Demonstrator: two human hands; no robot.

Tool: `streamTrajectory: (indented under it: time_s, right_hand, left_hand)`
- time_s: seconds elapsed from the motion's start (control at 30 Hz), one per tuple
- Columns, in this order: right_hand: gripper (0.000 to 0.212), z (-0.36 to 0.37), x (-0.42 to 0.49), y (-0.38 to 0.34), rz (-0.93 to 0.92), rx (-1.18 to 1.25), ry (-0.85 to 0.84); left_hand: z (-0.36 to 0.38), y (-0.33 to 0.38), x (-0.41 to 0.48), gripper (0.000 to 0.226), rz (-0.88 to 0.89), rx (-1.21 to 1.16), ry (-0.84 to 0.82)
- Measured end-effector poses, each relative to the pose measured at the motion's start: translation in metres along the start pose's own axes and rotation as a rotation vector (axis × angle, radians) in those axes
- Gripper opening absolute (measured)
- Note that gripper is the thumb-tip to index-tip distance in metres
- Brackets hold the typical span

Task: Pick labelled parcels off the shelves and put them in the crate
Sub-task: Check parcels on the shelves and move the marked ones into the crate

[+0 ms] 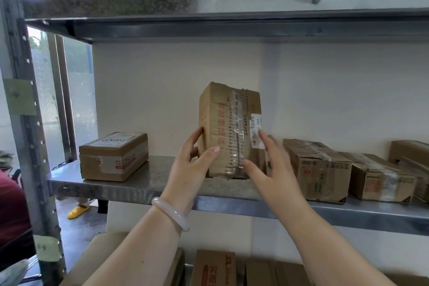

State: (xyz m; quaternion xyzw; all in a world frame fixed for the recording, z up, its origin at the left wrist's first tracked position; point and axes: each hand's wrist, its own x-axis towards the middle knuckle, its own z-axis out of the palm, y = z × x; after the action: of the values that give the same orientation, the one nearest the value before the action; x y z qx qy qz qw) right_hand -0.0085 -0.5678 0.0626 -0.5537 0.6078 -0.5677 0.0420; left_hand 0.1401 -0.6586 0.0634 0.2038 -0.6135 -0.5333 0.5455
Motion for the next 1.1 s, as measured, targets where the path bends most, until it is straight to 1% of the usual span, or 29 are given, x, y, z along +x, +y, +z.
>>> streamTrajectory:
  time_s: [0.07,0.1,0.2,0.23,0.27,0.3,0.33,0.37,0.47,0.53,0.67,0.73,0.9,0.97,1.0,1.07,1.1]
  right_hand:
    - [0.073,0.003,0.001,0.000,0.014,0.071,-0.056]
    - [0.075,0.005,0.001,0.001,0.011,0.066,-0.069]
    - [0.081,0.007,0.003,0.001,0.011,0.045,-0.116]
    - [0.083,0.008,0.004,0.000,0.018,0.042,-0.140]
    - [0.085,0.008,0.005,0.000,0.028,0.034,-0.163]
    - [0.086,0.009,0.005,-0.001,0.037,0.026,-0.179]
    - [0.086,0.009,0.005,-0.001,0.041,0.019,-0.185]
    - [0.085,0.010,0.005,-0.001,0.041,0.007,-0.183]
    - [0.079,0.015,0.007,0.000,0.044,-0.032,-0.163]
    - [0.074,0.022,0.010,0.003,0.065,-0.043,-0.166]
    - [0.057,0.036,0.014,0.012,0.078,-0.045,-0.135]
    - [0.052,0.039,0.015,0.015,0.063,-0.108,-0.150]
    - [0.061,0.037,0.017,0.020,-0.006,-0.278,-0.224]
    - [0.063,0.029,0.016,0.018,-0.048,-0.327,-0.243]
    - [0.063,0.024,0.016,0.017,-0.083,-0.344,-0.226]
    - [0.062,0.009,0.017,0.012,-0.153,-0.358,-0.150]
    - [0.060,0.001,0.018,0.009,-0.183,-0.364,-0.107]
  left_hand:
    - [-0.001,-0.004,0.004,0.045,-0.023,-0.016,-0.013]
    - [-0.002,-0.004,0.005,0.046,-0.023,0.017,-0.012]
    - [-0.009,-0.003,0.009,0.064,-0.034,0.248,0.050]
    - [-0.012,-0.002,0.011,0.061,-0.037,0.337,0.069]
    - [-0.015,-0.001,0.011,0.053,-0.037,0.400,0.073]
    - [-0.018,0.000,0.012,0.046,-0.038,0.439,0.057]
    - [-0.020,0.002,0.012,0.043,-0.035,0.457,0.034]
    - [-0.022,0.003,0.012,0.045,-0.039,0.478,0.012]
    - [-0.024,0.008,0.009,0.064,-0.038,0.502,-0.008]
    - [-0.026,0.008,0.009,0.067,-0.048,0.525,-0.012]
    - [-0.031,0.005,0.013,0.053,-0.118,0.629,-0.068]
    - [-0.034,0.002,0.015,0.049,-0.149,0.664,-0.081]
    - [-0.041,-0.004,0.022,0.044,-0.142,0.696,-0.086]
    - [-0.040,-0.005,0.024,0.044,-0.112,0.760,-0.063]
    - [-0.037,-0.005,0.026,0.045,-0.078,0.840,-0.039]
    - [-0.025,0.001,0.025,0.048,0.028,0.997,0.016]
    - [-0.015,0.004,0.024,0.049,0.102,1.023,0.037]
